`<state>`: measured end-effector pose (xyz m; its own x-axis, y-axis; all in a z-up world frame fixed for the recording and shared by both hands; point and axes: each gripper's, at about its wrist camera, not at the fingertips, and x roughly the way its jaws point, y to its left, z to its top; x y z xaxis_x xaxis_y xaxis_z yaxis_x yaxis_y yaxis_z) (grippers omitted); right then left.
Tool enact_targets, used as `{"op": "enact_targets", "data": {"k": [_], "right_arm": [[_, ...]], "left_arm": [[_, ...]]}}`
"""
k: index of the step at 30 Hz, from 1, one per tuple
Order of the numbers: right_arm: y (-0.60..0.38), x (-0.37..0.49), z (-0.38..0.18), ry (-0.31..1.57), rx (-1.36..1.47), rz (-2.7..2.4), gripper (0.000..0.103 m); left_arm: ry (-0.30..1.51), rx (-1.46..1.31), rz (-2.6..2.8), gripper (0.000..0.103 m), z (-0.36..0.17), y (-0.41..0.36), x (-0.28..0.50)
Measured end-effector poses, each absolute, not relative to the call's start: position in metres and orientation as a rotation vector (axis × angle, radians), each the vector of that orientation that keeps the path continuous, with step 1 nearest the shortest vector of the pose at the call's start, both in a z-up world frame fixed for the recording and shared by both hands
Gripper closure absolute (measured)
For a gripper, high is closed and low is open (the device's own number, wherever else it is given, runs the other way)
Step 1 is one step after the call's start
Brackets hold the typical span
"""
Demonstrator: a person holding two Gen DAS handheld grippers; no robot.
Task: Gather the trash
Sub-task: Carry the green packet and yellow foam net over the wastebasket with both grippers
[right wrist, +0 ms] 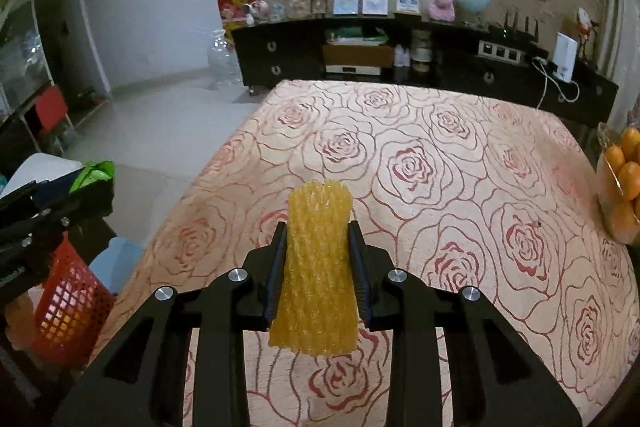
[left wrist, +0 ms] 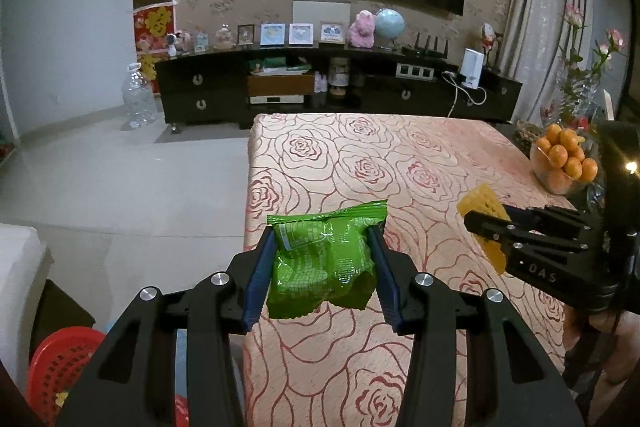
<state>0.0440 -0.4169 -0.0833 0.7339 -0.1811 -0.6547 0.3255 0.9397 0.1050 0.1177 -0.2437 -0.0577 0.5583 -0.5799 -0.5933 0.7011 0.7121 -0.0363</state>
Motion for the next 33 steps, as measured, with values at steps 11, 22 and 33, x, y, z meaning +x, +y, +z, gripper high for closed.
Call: {"op": "enact_targets", "data": {"k": [11,22,33], "right_arm": [[-0.398,0.04,-0.067,0.658,0.196,-0.235,0.074],[-0.381,0.038,-0.058,0.64,0.182,-0.197,0.074],[-0.354,0.035,-0.047,0.625,0.159,-0.14,0.074]], "left_arm": [[0.608,0.193,-0.71,0.059,-0.056,-0.222,0.116],[0.618,0.144,-0.637,0.059,-0.059,-0.188,0.104],[0.633,0.107,-0.565,0.059,-0.062,-0.151,0.084]]}}
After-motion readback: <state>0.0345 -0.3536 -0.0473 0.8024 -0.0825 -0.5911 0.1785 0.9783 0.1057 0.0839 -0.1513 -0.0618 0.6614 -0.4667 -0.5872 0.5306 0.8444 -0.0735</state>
